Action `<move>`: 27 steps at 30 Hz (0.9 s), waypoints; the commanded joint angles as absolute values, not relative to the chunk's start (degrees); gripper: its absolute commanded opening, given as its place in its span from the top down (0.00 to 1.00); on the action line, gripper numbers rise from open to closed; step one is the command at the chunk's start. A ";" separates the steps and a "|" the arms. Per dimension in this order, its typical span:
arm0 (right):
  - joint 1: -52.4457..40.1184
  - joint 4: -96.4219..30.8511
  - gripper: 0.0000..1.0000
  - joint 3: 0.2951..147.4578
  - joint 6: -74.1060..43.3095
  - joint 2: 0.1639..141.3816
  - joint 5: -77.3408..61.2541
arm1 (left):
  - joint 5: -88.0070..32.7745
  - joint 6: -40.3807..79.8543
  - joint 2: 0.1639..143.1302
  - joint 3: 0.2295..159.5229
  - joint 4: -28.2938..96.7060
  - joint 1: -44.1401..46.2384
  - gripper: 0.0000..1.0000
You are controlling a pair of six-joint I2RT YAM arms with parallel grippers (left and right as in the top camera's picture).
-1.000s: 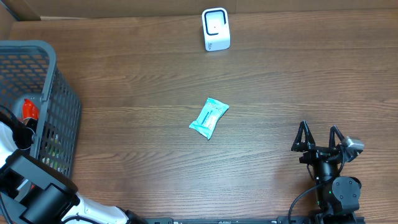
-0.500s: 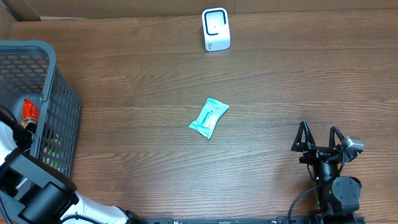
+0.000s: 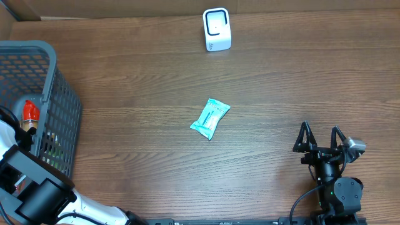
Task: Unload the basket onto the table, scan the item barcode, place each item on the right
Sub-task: 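Grasp the yellow POKKA green tea pouch with the left gripper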
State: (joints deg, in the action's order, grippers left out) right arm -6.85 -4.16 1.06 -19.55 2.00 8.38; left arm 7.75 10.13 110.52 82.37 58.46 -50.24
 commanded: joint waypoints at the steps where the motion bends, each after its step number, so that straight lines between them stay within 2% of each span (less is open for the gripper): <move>1: -7.16 -3.95 0.00 0.47 -19.86 1.91 8.97 | 7.73 9.17 112.46 81.56 57.58 -49.76 0.37; 4: -7.16 -3.95 0.00 0.47 -19.86 1.91 8.97 | 5.45 9.17 112.84 81.56 56.84 -49.71 0.42; 5: -7.16 -3.95 0.00 0.47 -19.86 1.91 8.97 | 4.36 9.17 112.90 81.56 56.64 -49.63 0.47; 6: -7.16 -3.95 0.00 0.47 -19.86 1.91 8.97 | 3.44 9.21 112.92 81.56 56.45 -49.45 0.55; 9: -7.16 -3.95 0.00 0.47 -19.86 1.91 8.97 | 0.95 9.21 112.95 81.47 55.16 -48.71 0.69; 13: -7.16 -3.95 0.00 0.47 -19.86 1.91 8.97 | 1.02 9.19 112.95 81.47 54.11 -47.57 0.96; 20: -7.16 -3.95 0.00 0.47 -19.86 1.91 8.97 | -2.00 9.21 112.60 88.55 57.89 -47.55 0.96; 27: -7.16 -3.95 0.00 0.47 -19.86 1.91 8.97 | -1.98 8.95 112.60 112.36 69.32 -47.44 0.96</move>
State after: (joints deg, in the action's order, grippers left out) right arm -6.85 -4.19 1.06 -19.53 2.00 8.38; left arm -0.86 8.64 114.24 101.54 67.92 -47.97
